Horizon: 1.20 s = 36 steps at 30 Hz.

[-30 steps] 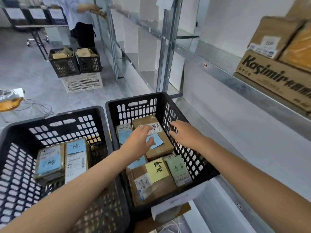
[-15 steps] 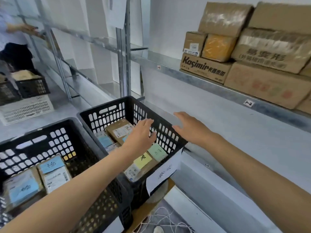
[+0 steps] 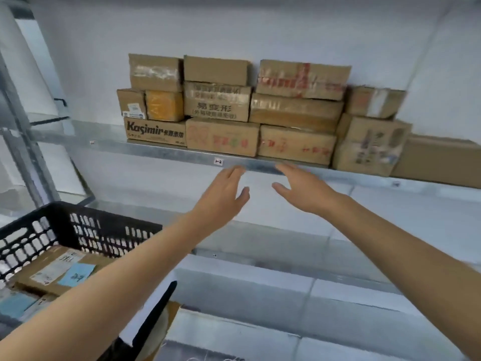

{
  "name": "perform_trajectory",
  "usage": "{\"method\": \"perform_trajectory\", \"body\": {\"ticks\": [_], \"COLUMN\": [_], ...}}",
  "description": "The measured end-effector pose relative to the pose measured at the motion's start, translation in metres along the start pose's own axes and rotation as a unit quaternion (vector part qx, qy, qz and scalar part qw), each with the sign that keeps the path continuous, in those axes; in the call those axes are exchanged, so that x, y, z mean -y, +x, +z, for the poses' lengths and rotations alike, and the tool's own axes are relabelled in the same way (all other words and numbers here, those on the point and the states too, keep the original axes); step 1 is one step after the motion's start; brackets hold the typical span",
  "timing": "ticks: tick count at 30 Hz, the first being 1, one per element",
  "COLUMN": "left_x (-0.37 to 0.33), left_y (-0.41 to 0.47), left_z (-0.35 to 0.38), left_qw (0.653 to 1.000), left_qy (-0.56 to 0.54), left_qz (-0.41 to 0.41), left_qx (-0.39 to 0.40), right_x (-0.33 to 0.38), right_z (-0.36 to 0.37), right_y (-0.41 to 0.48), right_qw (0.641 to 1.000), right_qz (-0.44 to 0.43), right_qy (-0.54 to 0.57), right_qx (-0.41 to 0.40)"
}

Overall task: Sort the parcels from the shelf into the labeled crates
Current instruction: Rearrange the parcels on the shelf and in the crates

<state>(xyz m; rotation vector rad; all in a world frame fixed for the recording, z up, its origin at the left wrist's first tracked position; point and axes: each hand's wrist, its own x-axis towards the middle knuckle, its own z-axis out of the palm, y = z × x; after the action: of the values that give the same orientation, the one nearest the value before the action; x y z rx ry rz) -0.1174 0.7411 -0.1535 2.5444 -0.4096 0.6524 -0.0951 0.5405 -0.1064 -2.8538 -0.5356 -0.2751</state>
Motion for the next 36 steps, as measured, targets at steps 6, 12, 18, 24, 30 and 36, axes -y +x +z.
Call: {"method": "perform_trajectory", "body": {"ticks": [6,12,18,24,30,36], "left_x": [-0.117,-0.232,-0.301,-0.325,-0.326,-0.353], "left_y": [0.064,0.108,0.141,0.162,0.175,0.168], "left_z": [0.044,0.095,0.146,0.181,0.208,0.227], "left_qw": [0.995,0.976,0.974,0.989,0.995,0.994], "left_qy": [-0.055,-0.119,-0.105,-0.047,0.034,-0.101], "left_qz": [0.078,0.166,0.176,0.093,0.081,-0.015], "left_qx": [0.032,0.076,0.093,0.108,0.057,-0.031], "right_x": [-0.1,-0.211,-0.304,-0.376,-0.412,-0.426], "right_z": [-0.068,-0.117,-0.145,-0.148,-0.147,-0.139], "right_y": [-0.049,-0.101,-0.124,-0.118,-0.098,-0.066], "right_qw": [0.997,0.984,0.972,0.973,0.976,0.944], "right_qz": [0.074,0.163,0.216,0.206,0.196,0.242], "right_qy": [-0.014,-0.023,-0.042,-0.029,-0.007,0.121], "right_qx": [-0.033,-0.073,-0.087,-0.097,-0.098,-0.191]}}
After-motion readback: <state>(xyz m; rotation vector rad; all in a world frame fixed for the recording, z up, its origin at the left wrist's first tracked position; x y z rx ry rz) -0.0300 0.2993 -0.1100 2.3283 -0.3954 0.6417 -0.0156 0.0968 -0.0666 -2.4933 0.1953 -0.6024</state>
